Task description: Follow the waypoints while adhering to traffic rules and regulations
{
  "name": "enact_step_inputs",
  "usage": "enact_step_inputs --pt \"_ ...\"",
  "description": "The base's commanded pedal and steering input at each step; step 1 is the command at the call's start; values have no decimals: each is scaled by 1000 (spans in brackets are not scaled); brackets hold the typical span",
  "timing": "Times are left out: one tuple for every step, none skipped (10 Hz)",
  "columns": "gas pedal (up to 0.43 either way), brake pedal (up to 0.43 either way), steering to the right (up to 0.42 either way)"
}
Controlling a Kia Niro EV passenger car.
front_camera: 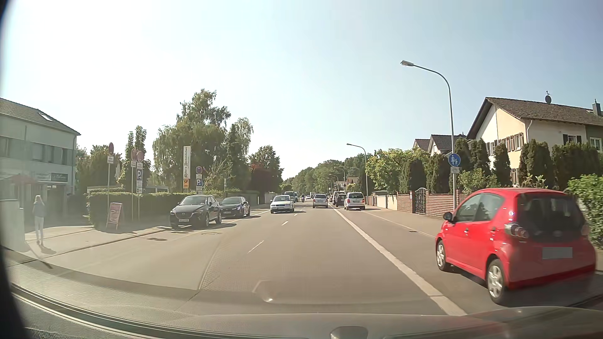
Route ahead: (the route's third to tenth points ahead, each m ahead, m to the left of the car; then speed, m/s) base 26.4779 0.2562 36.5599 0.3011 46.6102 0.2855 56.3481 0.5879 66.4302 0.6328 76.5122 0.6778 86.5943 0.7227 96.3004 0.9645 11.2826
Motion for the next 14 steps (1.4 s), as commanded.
enact_step_inputs --pt "47 30 -2" --pt "47 30 -2" --pt "47 30 -2" --pt "47 30 -2" --pt "47 30 -2" --pt "47 30 -2" --pt "47 30 -2" --pt "47 24 -2" --pt "47 24 -1" --pt "47 30 0" --pt "47 30 0" --pt "47 24 0" --pt "47 30 0" --pt "47 30 0"
